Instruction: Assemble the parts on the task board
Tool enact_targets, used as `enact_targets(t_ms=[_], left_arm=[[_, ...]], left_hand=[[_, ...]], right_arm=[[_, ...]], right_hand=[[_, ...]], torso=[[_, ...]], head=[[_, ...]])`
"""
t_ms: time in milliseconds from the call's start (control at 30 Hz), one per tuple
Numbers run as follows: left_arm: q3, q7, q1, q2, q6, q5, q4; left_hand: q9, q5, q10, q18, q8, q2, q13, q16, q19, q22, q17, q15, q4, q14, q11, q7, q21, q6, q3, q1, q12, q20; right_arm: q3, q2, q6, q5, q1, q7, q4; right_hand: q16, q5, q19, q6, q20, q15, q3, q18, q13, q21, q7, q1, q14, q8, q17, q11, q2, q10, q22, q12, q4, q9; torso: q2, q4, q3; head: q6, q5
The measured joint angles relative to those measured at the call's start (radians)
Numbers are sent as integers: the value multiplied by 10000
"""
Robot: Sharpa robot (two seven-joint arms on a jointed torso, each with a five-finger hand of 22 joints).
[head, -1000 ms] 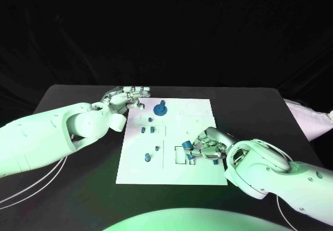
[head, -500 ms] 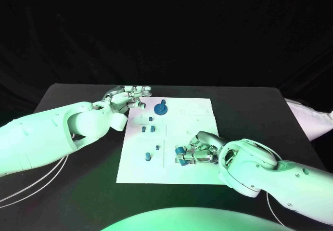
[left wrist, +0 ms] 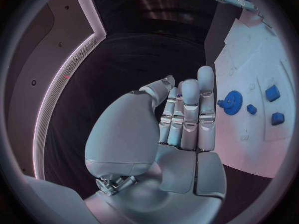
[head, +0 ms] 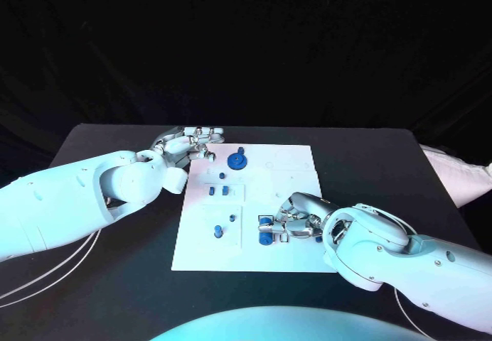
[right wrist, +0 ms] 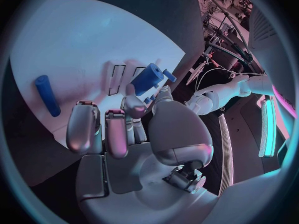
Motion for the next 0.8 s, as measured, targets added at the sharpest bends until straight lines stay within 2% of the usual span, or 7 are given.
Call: enact_targets(t_ms=[67, 200, 333, 400, 633, 800], left_arm=[[0, -2, -1, 0, 9, 0, -3], [0, -4, -3, 0, 22, -1, -5], [0, -7, -7, -1, 32, -5, -7], [0, -9, -7, 0, 36, -9, -9], [0, -15, -13, 0, 42, -23, -19], [0, -18, -16, 2, 44, -33, -31]], left_hand=[[0, 0, 0, 0, 0, 0, 0, 0, 0, 0, 0, 0, 0, 0, 0, 0, 0, 0, 0, 0, 0, 0], [0, 0, 0, 0, 0, 0, 0, 0, 0, 0, 0, 0, 0, 0, 0, 0, 0, 0, 0, 0, 39, 0], [0, 0, 0, 0, 0, 0, 0, 0, 0, 0, 1, 0, 0, 0, 0, -1, 0, 1, 0, 0, 40, 0], [0, 0, 0, 0, 0, 0, 0, 0, 0, 1, 1, 0, 0, 0, 0, -1, 0, 1, 0, 0, 40, 0], [0, 0, -36, 1, 0, -1, 0, 0, 0, 1, -15, -35, 0, -38, -37, -34, 0, -32, 0, 0, 40, 0], [0, 0, -36, 0, 0, -1, 0, 0, 0, 1, -15, -35, 0, -38, -37, -34, 0, -32, 0, 0, 39, 0]], right_arm=[[0, -25, 0, -195, -1, -2, 2], [0, -56, 8, -447, -5, -8, 6], [0, -75, 45, -634, -6, -13, 14], [0, -83, 73, -716, -7, -15, 16], [0, -110, 111, -921, -10, -20, 63], [-2, -78, 159, -997, -12, -20, 71]], right_hand=[[-8, 278, 0, -10, 0, 0, 0, 0, -20, 0, -10, 2, 0, 0, 0, 0, 2, 0, -7, -56, 0, 65], [-13, 869, 0, -35, 0, 0, 10, -1, -34, 0, -35, 303, 0, 0, -1, 0, 257, 0, -7, -106, -9, 197], [-14, 1344, 0, -43, 0, 0, 72, 0, -34, 0, -27, 803, 0, 0, -1, 0, 329, 0, 9, -106, -71, 321], [-13, 1451, 0, -100, 0, 0, 88, 0, -30, 0, -35, 978, 0, 0, -2, -2, 334, 0, 14, -147, -91, 362], [-14, 1505, 0, -103, 1, 1, 88, 0, 22, 0, -38, 1623, 0, 0, -2, -37, 244, 37, 104, -147, -365, 497], [-14, 1121, 0, -103, 1, 1, 197, -1, 46, 0, -38, 2392, 0, 0, -3, -73, 140, 73, 169, -147, -833, 594]], torso=[[1, 1, 0], [4, 2, 0], [6, 3, 0], [7, 8, 0], [7, 18, -3], [7, 17, -7]], head=[[0, -8], [0, -31], [1, -44], [-2, -52], [-8, -55], [-8, -52]])
